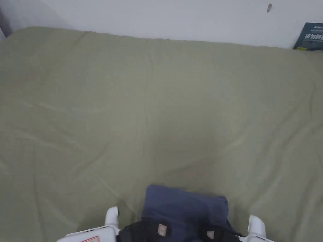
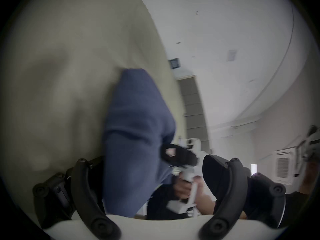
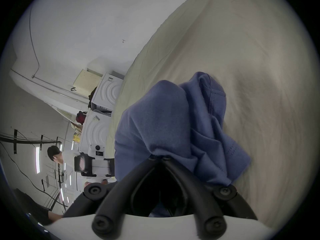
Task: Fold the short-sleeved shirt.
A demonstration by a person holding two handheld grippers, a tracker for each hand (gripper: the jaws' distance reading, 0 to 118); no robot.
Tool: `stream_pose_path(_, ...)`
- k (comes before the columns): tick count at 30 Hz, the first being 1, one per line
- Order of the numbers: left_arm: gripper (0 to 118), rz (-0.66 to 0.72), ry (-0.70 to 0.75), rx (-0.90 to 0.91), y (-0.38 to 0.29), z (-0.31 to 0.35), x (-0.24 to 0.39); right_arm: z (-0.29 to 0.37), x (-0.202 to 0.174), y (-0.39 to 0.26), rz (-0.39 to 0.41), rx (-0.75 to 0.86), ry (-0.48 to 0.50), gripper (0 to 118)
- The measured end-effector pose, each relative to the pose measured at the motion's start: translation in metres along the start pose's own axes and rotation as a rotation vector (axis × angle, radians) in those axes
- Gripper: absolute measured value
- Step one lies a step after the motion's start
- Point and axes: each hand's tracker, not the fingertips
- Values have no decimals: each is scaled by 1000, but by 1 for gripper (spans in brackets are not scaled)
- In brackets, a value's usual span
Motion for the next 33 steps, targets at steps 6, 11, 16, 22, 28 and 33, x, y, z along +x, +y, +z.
stream_pose_path(6, 26, -25, 341, -5, 4, -10, -2, 14, -9, -5, 35, 5, 9, 0)
stream_pose_path(11, 26, -182, 370, -3, 10, 14, 34, 42, -27, -17, 91, 27, 21, 0)
stream_pose_path(16, 26, -212, 439, 89, 50, 104, 53, 69, -40, -29, 91, 63, 8, 0)
stream_pose_path(22, 26, -251, 636, 141, 122, 240, 48, 74, -38, -43, 96, 52, -32, 0)
stream_pose_path(28, 26, -215, 757, 200, 169, 335, 39, 78, -46, -50, 93, 70, -46, 0)
stream_pose_path(33, 48, -119, 804, 267, 170, 358, 21, 83, -57, -53, 119, 82, -77, 0)
